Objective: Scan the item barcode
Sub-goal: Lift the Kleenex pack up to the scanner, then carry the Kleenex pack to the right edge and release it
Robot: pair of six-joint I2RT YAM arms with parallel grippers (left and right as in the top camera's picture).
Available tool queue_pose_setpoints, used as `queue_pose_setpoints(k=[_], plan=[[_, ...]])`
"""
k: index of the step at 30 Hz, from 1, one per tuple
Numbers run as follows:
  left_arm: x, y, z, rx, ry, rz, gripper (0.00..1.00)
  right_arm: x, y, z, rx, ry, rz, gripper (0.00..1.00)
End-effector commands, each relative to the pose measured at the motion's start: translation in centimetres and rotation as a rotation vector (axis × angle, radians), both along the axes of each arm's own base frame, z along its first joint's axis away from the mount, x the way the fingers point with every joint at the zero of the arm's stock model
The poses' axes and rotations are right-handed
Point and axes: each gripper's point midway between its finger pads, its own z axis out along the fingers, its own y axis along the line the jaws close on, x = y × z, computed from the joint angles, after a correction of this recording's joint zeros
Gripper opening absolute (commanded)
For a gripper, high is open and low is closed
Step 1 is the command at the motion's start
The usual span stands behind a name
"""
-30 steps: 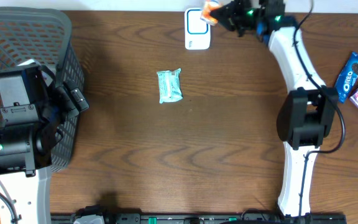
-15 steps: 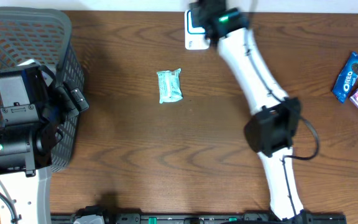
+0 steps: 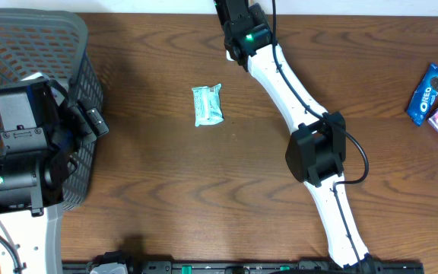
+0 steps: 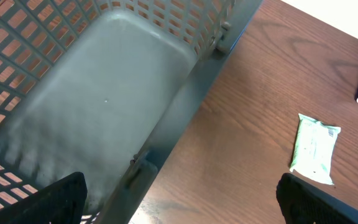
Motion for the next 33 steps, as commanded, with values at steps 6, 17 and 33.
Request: queue_pose_setpoints(k=[6, 17, 33], plan=[[0.0, 0.3, 0.6, 0.005, -0.014, 0.014, 0.98, -0.1, -2.2, -0.2, 0.03, 0.017, -0.08, 0.01], [0.0, 0.3, 0.6, 0.005, -0.014, 0.014, 0.98, -3.5, -24.2, 2.8, -0.198, 0.132, -0.575, 0.01], [0.0, 0.3, 0.6, 0.005, -0.014, 0.014, 0.98, -12.1, -41.5, -3.1, 0.177, 0.398, -0.964, 0.59]])
